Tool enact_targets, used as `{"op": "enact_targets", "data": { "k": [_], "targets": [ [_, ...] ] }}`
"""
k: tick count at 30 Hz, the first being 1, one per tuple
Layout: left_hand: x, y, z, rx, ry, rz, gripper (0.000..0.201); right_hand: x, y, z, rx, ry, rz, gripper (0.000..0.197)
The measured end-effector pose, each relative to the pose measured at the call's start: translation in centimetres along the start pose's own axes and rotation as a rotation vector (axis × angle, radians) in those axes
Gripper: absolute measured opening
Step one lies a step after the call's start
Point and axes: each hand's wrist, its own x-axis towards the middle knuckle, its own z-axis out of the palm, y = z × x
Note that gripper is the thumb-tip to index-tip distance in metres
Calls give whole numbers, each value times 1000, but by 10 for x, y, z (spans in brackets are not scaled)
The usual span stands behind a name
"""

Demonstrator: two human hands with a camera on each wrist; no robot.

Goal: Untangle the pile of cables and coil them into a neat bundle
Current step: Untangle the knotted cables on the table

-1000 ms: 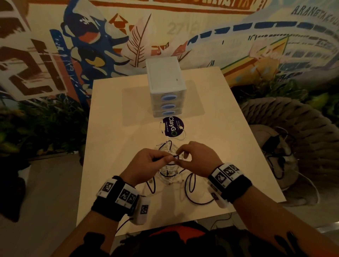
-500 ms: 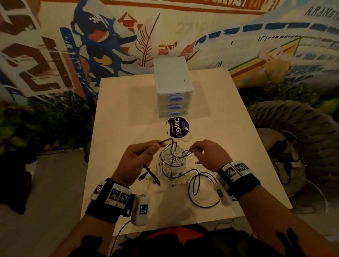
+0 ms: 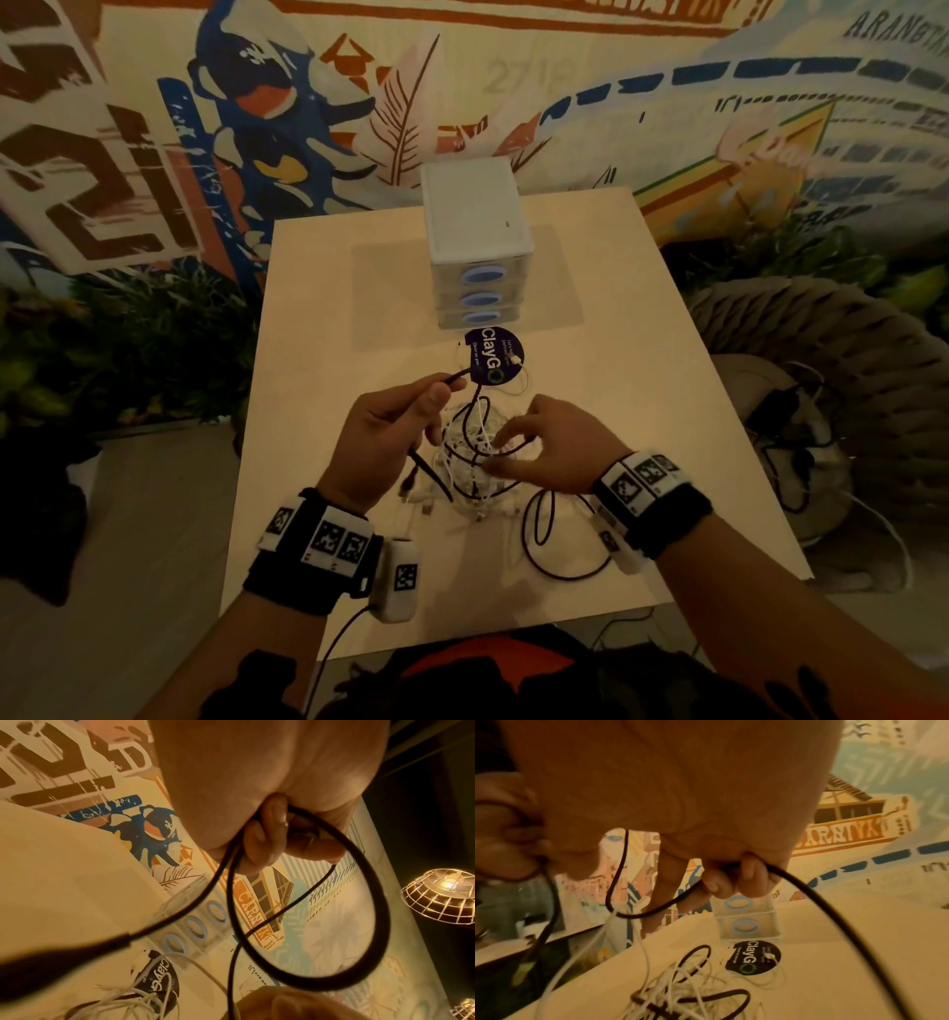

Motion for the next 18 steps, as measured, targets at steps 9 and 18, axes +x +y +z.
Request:
{"op": "enact_targets", "data": {
  "k": [9, 18],
  "targets": [
    [0, 6, -8, 41, 82, 57, 18, 12, -9, 17, -168, 155, -119, 42],
    [4, -33, -20, 609, 83, -61, 18, 2, 1, 1, 232, 224, -140, 19]
  ]
}}
